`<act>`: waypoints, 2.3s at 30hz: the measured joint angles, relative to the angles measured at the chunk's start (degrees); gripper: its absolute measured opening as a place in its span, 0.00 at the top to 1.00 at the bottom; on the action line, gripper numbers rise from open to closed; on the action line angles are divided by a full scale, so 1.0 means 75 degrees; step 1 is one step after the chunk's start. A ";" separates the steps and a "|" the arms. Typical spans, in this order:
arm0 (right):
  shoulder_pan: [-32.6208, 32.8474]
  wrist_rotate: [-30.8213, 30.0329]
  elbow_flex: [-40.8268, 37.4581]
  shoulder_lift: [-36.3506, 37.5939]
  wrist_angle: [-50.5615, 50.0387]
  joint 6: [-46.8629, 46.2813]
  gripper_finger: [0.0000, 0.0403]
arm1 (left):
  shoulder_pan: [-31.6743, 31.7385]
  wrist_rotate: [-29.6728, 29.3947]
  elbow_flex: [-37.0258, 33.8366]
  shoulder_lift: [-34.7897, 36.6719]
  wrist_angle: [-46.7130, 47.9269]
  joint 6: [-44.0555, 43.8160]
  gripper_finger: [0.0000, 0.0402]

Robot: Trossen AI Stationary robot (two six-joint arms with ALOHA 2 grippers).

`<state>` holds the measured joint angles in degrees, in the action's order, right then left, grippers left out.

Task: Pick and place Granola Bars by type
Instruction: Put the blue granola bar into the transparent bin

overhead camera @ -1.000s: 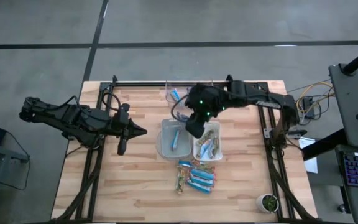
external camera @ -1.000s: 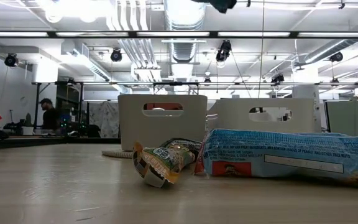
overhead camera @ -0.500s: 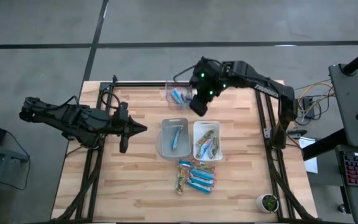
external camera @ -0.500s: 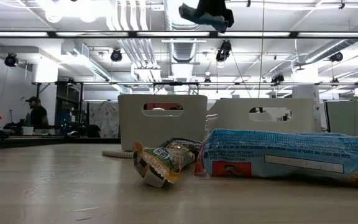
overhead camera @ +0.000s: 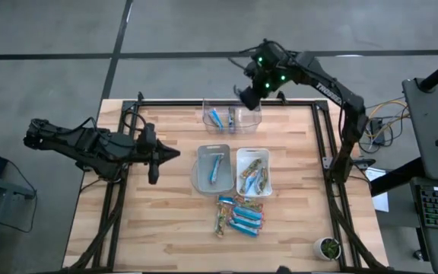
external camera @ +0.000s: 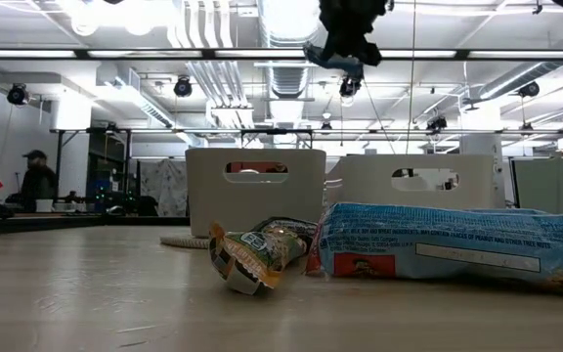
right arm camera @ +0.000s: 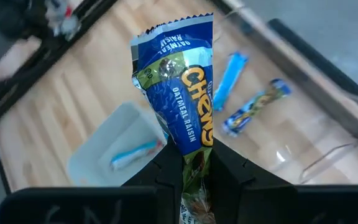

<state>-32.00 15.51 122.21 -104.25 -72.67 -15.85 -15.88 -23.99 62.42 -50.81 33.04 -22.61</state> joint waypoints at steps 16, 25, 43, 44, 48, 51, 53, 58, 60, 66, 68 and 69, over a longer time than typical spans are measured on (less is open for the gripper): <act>-0.1009 -0.0094 -0.0587 -0.0009 0.2011 -0.1937 0.88 | -0.0003 -0.0219 -0.0001 0.0000 -0.0001 -0.0405 1.00; -0.1041 -0.0491 -0.1686 -0.0017 0.2489 -0.2677 0.88 | -0.0003 -0.0233 -0.0001 0.0000 0.0000 -0.0456 1.00; -0.1035 -0.0752 -0.4346 -0.0017 0.4537 -0.4522 0.88 | 0.0003 -0.0419 -0.0001 -0.0020 -0.0001 -0.0655 1.00; -0.1035 -0.0844 -0.4449 -0.0017 0.4541 -0.4595 0.88 | 0.0003 -0.0419 -0.0001 -0.0033 0.0000 -0.0656 1.00; -0.1035 -0.0908 -0.4801 -0.0017 0.4564 -0.4696 0.88 | 0.0003 -0.0419 -0.0001 -0.0100 0.0000 -0.0701 1.00; -0.1035 -0.0922 -0.5029 -0.0017 0.4716 -0.4851 0.88 | 0.0003 -0.0419 -0.0001 -0.0167 0.0000 -0.0713 1.00; -0.1035 -0.0921 -0.5156 -0.0017 0.4849 -0.4942 0.88 | 0.0003 -0.0419 0.0001 -0.0214 0.0000 -0.0712 1.00; -0.1035 -0.0925 -0.5278 -0.0017 0.5026 -0.5152 0.88 | 0.0003 -0.0419 -0.0001 -0.0309 0.0000 -0.0793 1.00; -0.1033 -0.0927 -0.5284 -0.0017 0.5037 -0.5189 0.88 | 0.0003 -0.0419 -0.0001 -0.0344 0.0000 -0.0793 1.00; -0.1027 -0.0939 -0.5284 -0.0017 0.5059 -0.5294 0.88 | 0.0003 -0.0556 -0.0001 -0.0387 0.0001 -0.0807 1.00; -0.1021 -0.0946 -0.5284 -0.0017 0.5059 -0.5287 0.88 | 0.0003 -0.0579 -0.0001 -0.0388 0.0000 -0.0836 1.00; -0.1021 -0.0947 -0.5284 -0.0017 0.5060 -0.5289 0.88 | 0.0003 -0.0599 -0.0001 -0.0388 0.0000 -0.0839 1.00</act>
<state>-39.66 8.40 82.59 -104.38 -34.72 -55.52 -15.86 -28.49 62.41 -53.71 33.04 -28.91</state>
